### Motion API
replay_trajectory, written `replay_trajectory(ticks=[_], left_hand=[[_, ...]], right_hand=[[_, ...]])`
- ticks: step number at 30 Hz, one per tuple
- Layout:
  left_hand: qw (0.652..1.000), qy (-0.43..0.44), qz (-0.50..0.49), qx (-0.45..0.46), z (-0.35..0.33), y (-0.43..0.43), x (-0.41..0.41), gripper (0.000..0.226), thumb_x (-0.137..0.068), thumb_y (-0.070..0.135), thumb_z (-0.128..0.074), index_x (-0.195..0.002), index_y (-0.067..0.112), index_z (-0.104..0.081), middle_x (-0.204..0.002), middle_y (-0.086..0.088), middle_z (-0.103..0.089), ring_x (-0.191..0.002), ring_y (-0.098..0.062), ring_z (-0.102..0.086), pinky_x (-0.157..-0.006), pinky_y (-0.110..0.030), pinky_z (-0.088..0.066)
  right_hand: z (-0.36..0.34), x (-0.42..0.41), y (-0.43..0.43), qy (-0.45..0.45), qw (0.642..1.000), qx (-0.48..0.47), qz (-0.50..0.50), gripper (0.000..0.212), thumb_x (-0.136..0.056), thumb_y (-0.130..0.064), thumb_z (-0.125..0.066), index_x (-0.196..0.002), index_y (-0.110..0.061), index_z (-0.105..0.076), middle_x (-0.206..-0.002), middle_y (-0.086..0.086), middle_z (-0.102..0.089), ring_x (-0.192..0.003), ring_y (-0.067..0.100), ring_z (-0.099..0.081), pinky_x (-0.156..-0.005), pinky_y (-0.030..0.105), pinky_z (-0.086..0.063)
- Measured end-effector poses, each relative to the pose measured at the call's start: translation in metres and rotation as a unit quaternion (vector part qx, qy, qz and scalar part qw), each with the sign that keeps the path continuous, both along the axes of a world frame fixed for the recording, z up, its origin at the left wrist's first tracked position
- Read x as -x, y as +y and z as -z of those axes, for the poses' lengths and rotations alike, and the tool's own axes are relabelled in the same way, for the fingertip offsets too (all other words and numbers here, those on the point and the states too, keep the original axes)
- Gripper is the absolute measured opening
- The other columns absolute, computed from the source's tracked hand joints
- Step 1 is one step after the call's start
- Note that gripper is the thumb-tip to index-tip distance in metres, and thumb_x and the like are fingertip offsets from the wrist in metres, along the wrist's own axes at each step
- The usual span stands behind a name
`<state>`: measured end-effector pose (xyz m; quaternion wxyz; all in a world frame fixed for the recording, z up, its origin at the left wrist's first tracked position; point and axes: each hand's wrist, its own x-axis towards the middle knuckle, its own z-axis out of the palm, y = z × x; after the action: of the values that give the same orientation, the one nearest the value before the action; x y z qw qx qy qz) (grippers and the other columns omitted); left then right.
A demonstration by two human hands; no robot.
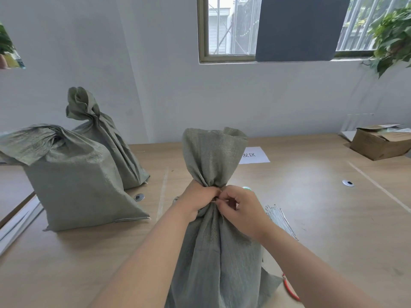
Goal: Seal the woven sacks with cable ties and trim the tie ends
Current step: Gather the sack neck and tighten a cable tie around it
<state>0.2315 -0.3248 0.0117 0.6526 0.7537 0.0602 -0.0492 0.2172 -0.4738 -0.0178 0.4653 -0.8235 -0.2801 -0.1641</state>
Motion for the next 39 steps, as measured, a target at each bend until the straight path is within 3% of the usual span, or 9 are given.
replay_trajectory(ticks=[5,9,12,18,23,27,31,36,39], left_hand=[[0.995,0.051,0.031,0.083,-0.002,-0.001,0.005,0.022,-0.084,-0.006,-0.068,-0.07,0.01,-0.073,-0.061,0.0,-0.069,-0.053,-0.01,-0.063,-0.048,-0.019,-0.044],[0.986,0.078,0.059,0.133,0.004,0.002,0.003,0.022,-0.085,0.005,-0.073,-0.066,0.014,-0.08,-0.073,-0.003,-0.073,-0.07,-0.016,-0.061,-0.065,-0.028,-0.04],[0.984,0.07,0.076,0.145,0.004,0.003,0.005,0.017,-0.088,0.005,-0.071,-0.075,0.012,-0.08,-0.074,0.0,-0.072,-0.067,-0.01,-0.058,-0.055,-0.018,-0.036],[0.985,0.03,0.157,0.067,-0.007,0.012,0.009,0.016,-0.08,-0.011,-0.075,-0.086,0.004,-0.076,-0.081,-0.007,-0.077,-0.08,-0.014,-0.073,-0.076,-0.025,-0.059],[0.988,0.028,0.146,0.03,-0.015,0.009,0.005,0.012,-0.08,-0.003,-0.079,-0.087,0.005,-0.073,-0.079,-0.001,-0.075,-0.076,-0.009,-0.071,-0.066,-0.021,-0.056],[0.986,0.059,0.128,0.087,-0.007,0.007,0.003,0.017,-0.085,-0.006,-0.072,-0.087,0.01,-0.075,-0.082,-0.004,-0.075,-0.086,-0.017,-0.069,-0.091,-0.033,-0.055],[0.982,0.077,0.124,0.12,0.002,0.009,0.001,0.026,-0.085,-0.006,-0.07,-0.077,0.015,-0.081,-0.084,-0.002,-0.077,-0.092,-0.019,-0.066,-0.099,-0.038,-0.048],[0.978,0.072,0.135,0.142,0.005,0.012,0.0,0.008,-0.083,0.001,-0.073,-0.088,0.008,-0.073,-0.082,-0.003,-0.075,-0.08,-0.014,-0.07,-0.072,-0.024,-0.056],[0.978,0.073,0.137,0.141,0.005,0.011,0.0,0.009,-0.08,0.006,-0.077,-0.087,0.006,-0.072,-0.081,-0.005,-0.075,-0.077,-0.015,-0.071,-0.069,-0.025,-0.057]], right_hand=[[0.0,-0.004,-0.018,0.104,0.993,-0.047,-0.016,0.019,-0.086,-0.013,-0.064,-0.068,-0.02,-0.06,-0.058,-0.001,-0.052,-0.055,0.008,-0.04,-0.054,0.025,-0.033],[-0.001,-0.007,-0.027,0.168,0.983,-0.077,-0.022,0.021,-0.085,-0.026,-0.064,-0.067,-0.017,-0.057,-0.058,-0.001,-0.045,-0.056,0.014,-0.037,-0.055,0.029,-0.03],[-0.002,-0.009,-0.029,0.19,0.977,-0.092,-0.022,0.023,-0.084,-0.028,-0.063,-0.069,-0.012,-0.056,-0.06,0.0,-0.045,-0.059,0.014,-0.037,-0.058,0.029,-0.03],[-0.002,-0.005,-0.028,0.273,0.952,-0.131,-0.053,0.041,-0.081,-0.046,-0.072,-0.07,-0.01,-0.058,-0.063,0.001,-0.046,-0.062,0.016,-0.035,-0.055,0.027,-0.028],[-0.002,-0.006,-0.026,0.345,0.904,-0.239,-0.082,0.026,-0.091,-0.004,-0.064,-0.067,-0.012,-0.065,-0.065,0.005,-0.058,-0.057,0.011,-0.046,-0.057,0.02,-0.039],[0.002,-0.006,-0.031,0.4,0.843,-0.335,-0.129,0.016,-0.085,0.008,-0.063,-0.081,-0.003,-0.074,-0.076,0.012,-0.066,-0.064,0.013,-0.055,-0.064,0.02,-0.049],[0.011,-0.006,-0.031,0.408,0.833,-0.349,-0.134,0.014,-0.081,0.007,-0.067,-0.089,-0.001,-0.076,-0.084,0.016,-0.07,-0.07,0.016,-0.062,-0.071,0.022,-0.055],[0.012,-0.004,-0.03,0.404,0.839,-0.336,-0.143,0.016,-0.088,0.01,-0.063,-0.092,-0.001,-0.074,-0.086,0.016,-0.072,-0.071,0.015,-0.065,-0.072,0.023,-0.056],[0.01,-0.001,-0.027,0.398,0.842,-0.336,-0.143,0.012,-0.083,0.003,-0.068,-0.088,-0.005,-0.075,-0.084,0.013,-0.073,-0.069,0.013,-0.064,-0.071,0.022,-0.055]])
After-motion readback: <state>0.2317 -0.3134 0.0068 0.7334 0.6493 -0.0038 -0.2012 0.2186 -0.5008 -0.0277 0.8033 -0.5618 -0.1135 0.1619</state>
